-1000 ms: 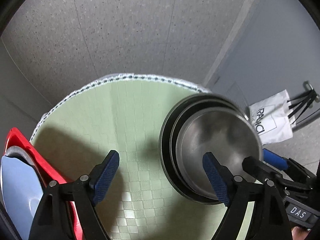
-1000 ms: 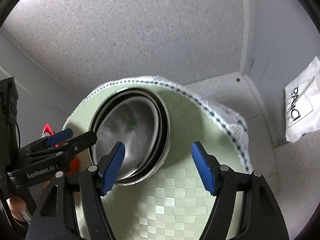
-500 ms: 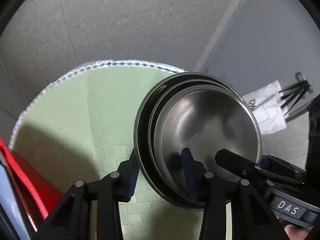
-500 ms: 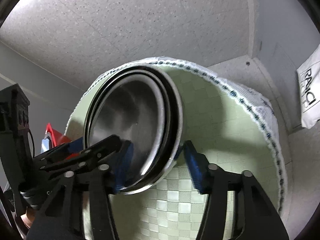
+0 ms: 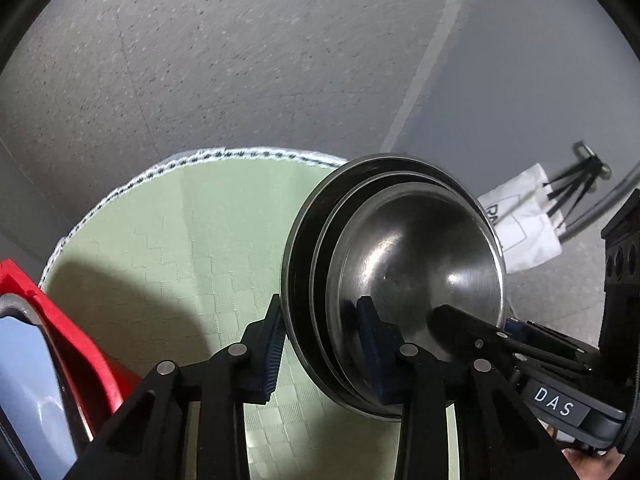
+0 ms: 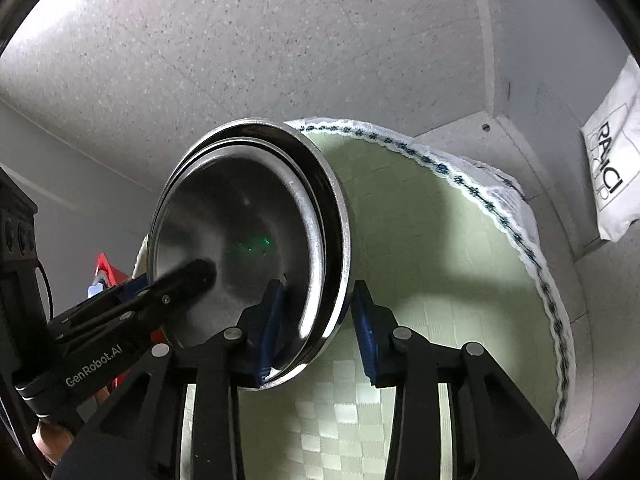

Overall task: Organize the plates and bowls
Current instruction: 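Carry the bowl stack over and lower it into the red basin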

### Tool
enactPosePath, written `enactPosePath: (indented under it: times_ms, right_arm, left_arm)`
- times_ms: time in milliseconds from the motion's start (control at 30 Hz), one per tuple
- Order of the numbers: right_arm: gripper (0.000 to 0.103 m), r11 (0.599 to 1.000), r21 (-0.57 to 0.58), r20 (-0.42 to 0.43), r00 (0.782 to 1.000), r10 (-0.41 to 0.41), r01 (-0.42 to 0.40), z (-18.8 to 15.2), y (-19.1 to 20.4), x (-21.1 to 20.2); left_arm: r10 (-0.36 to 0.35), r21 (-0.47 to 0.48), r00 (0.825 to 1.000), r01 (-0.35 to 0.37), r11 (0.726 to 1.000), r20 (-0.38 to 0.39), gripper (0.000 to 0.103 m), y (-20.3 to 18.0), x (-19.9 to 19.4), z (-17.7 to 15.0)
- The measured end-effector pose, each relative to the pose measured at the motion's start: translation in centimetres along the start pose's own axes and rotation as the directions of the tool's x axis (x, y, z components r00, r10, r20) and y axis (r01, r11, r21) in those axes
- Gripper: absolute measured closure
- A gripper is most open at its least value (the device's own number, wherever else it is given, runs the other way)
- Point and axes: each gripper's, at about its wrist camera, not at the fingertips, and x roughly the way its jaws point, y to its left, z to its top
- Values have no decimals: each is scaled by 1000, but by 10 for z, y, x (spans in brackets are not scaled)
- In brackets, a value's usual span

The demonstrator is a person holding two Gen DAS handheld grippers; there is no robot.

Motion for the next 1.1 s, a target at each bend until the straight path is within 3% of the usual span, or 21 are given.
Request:
enactPosePath:
  times_ms: [300, 533, 867, 1100]
  right_arm:
    - [68, 998, 14, 127, 990, -55, 54, -30, 49, -59]
    - [68, 996, -14, 216, 973, -78, 83, -64, 134, -87]
    - [68, 993, -102, 195, 980, -31, 51, -103, 252, -58]
    - [68, 987, -153, 135, 991, -19, 40, -125, 297, -22]
  left_arm:
    - [-95, 67, 993, 91, 994, 69, 72, 31, -80, -30]
    - [-118, 95, 984, 106, 990, 131, 72, 102, -164, -68]
    - [-58, 35, 985, 53, 998, 163, 72, 225, -245, -125]
    - [-21, -18, 989, 24, 1000, 146, 72, 272, -274, -168]
